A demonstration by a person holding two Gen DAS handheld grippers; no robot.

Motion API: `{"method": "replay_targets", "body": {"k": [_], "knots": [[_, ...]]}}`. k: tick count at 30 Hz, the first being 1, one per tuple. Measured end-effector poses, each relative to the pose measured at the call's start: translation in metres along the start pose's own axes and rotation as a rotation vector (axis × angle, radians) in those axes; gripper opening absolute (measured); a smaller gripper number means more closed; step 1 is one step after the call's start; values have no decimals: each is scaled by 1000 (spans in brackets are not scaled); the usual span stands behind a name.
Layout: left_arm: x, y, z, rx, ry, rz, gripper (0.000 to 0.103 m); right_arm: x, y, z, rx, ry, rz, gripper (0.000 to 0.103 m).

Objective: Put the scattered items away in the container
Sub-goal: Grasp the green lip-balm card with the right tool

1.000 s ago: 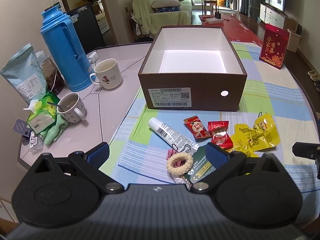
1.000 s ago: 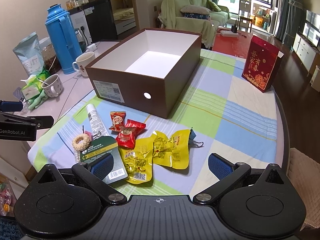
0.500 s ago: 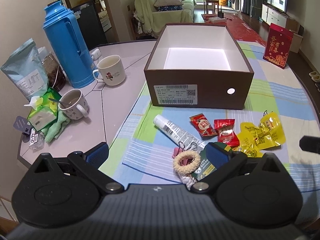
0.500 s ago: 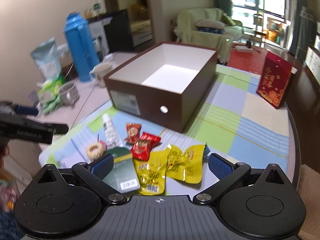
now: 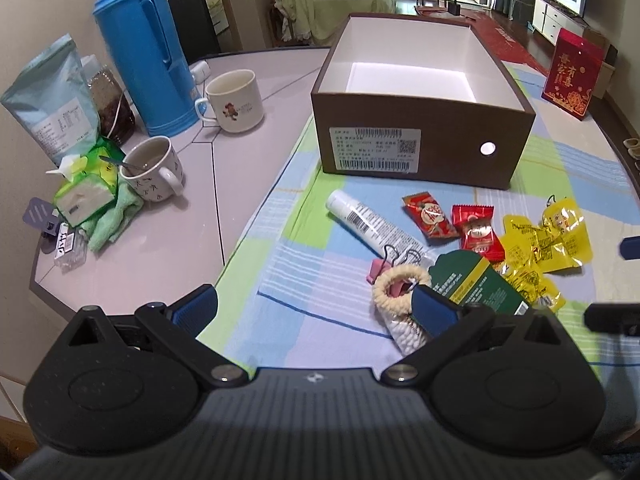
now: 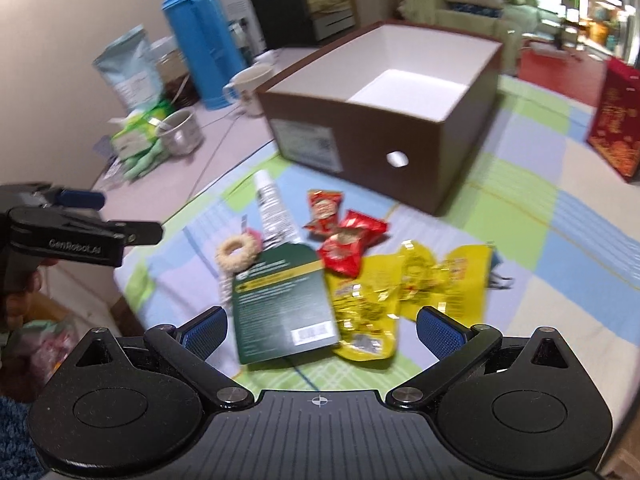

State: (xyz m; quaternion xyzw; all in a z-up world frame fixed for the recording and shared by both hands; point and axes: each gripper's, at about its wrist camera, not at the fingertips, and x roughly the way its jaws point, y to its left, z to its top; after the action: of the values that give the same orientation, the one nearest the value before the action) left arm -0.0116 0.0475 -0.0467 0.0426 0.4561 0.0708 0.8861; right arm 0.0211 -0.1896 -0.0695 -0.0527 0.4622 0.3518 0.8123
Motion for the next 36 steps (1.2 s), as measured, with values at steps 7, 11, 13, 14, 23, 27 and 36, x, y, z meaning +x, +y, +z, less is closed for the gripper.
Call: {"method": "replay_targets", "body": {"k": [7, 11, 13, 14, 23, 27, 36], "knots": [[10, 9, -7, -3, 31, -26, 102, 32, 8, -1, -56, 68, 35, 103], [13, 15, -8, -11, 39, -37, 102, 51, 11, -3, -70, 97, 47, 103], [15, 18, -9, -17, 46, -40, 102, 61, 12, -3, -69, 106, 62, 103], [16, 20, -9, -19, 50, -42, 102, 65, 13, -3, -72, 110, 65, 103], [30, 32, -15, -36, 84, -62, 102, 98, 25, -2, -157, 132, 46, 103], [34, 39, -14, -47, 90, -64, 102, 108, 29, -4, -196, 129, 24, 103], [45, 45, -14, -48, 103, -89, 102, 117, 37, -9, -334, 113, -34, 89]]}}
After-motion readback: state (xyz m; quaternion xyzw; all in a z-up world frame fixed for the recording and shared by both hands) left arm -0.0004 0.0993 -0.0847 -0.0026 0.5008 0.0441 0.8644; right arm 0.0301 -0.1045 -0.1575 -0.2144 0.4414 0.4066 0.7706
